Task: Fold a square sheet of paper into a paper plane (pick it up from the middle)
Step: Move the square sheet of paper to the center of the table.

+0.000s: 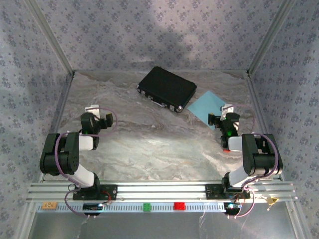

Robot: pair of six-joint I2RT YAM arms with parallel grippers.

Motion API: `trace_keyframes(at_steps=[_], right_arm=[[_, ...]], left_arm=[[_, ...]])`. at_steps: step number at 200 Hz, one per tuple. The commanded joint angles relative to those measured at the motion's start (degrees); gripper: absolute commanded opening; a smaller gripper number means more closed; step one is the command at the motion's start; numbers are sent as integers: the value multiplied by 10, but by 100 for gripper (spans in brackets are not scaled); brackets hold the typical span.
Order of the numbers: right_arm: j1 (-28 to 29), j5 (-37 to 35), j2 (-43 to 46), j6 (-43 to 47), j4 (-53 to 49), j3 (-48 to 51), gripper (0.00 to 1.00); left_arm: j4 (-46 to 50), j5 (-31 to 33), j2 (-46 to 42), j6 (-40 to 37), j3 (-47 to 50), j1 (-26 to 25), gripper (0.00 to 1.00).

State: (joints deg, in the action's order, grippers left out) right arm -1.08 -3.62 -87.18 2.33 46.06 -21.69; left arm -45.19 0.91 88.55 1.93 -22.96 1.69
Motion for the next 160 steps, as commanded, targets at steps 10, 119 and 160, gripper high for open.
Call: trace_keyframes(at_steps=[10,119,160], right_arm=[[8,-14,7,0,4,-4,99],[7,90,93,-203,-550,-264,99],[11,203,34,-277,-559,-292,99]], left_arm=[[-31,-9,-15,-13,5,-7,100],[459,81,-231,193,-167,-2,100],[510,-91,-223,285,-177,5,100]])
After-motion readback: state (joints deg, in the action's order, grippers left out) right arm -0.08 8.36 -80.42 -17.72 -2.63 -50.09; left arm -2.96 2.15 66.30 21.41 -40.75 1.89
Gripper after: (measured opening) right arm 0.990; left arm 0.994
